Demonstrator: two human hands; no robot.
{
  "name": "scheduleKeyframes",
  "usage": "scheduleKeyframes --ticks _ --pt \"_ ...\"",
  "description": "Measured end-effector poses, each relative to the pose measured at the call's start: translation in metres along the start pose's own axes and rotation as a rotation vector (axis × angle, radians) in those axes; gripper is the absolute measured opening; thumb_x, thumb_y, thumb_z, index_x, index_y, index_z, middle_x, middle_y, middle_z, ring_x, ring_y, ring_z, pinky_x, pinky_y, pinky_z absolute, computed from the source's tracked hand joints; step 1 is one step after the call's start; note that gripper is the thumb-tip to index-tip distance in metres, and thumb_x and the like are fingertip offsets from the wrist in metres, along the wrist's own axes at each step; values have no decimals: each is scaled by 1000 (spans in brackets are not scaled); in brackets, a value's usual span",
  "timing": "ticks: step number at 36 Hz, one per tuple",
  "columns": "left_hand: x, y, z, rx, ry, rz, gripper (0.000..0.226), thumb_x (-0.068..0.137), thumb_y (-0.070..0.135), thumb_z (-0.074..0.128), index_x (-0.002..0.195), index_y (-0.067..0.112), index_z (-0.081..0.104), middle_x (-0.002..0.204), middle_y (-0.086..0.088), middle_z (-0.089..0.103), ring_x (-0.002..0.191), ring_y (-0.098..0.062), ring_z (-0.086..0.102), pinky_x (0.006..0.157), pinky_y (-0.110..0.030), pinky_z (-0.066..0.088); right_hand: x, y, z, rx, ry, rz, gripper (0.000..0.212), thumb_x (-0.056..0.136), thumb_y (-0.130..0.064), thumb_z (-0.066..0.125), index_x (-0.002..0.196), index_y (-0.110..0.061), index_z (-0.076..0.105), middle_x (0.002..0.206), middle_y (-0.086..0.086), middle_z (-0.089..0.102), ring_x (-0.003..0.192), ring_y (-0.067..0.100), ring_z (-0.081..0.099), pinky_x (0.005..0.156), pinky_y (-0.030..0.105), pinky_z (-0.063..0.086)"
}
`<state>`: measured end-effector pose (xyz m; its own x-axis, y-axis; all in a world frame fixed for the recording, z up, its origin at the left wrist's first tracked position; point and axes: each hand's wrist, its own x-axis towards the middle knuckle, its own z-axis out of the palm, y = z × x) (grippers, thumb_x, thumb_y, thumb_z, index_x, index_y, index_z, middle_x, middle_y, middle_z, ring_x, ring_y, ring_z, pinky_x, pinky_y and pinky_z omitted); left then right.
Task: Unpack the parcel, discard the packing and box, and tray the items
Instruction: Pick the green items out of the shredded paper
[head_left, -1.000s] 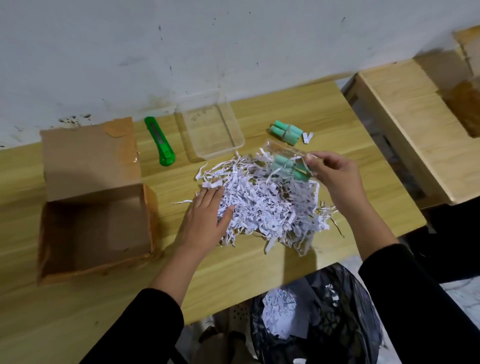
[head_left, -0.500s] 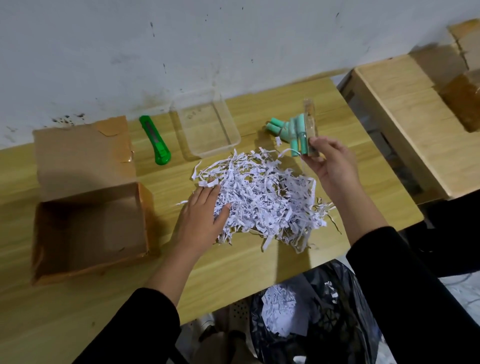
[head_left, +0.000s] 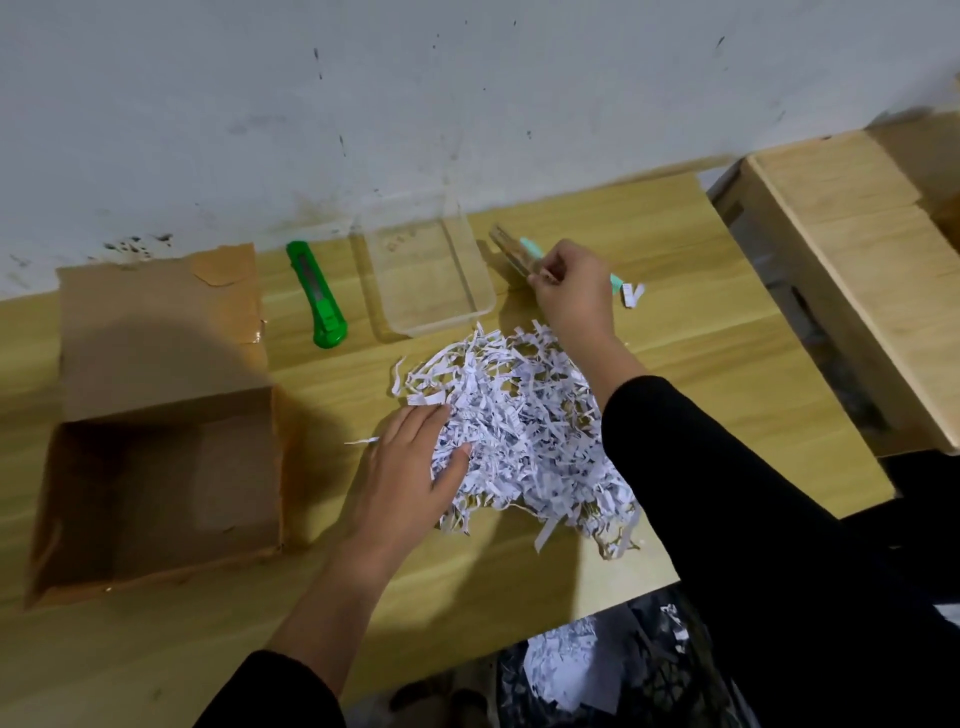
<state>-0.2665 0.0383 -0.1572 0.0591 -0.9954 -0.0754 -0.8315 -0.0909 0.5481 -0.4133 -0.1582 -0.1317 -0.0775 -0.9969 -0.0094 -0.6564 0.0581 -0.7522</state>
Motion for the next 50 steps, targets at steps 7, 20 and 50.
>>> scheduleKeyframes --ticks 7,20,50 --pt "7 2 1 -19 28 -2 64 81 54 34 125 13 56 130 -1 54 123 -17 39 103 -30 32 -10 4 4 -140 -2 -149 13 78 -10 69 89 -6 64 96 10 63 81 22 57 76 40 54" --pt "14 5 9 -33 59 21 59 83 50 38 120 11 60 124 -2 57 117 -15 39 96 -32 36 -35 18 -13 -98 38 -190 24 85 -8 59 108 -2 63 111 13 60 103 24 55 89 25 44" --pt "21 10 7 -35 82 51 51 76 56 43 112 25 62 119 9 61 117 -12 51 94 -18 15 -48 81 -67 -338 -231 -177 31 96 -13 40 122 -4 56 130 13 52 118 29 44 97 30 32"
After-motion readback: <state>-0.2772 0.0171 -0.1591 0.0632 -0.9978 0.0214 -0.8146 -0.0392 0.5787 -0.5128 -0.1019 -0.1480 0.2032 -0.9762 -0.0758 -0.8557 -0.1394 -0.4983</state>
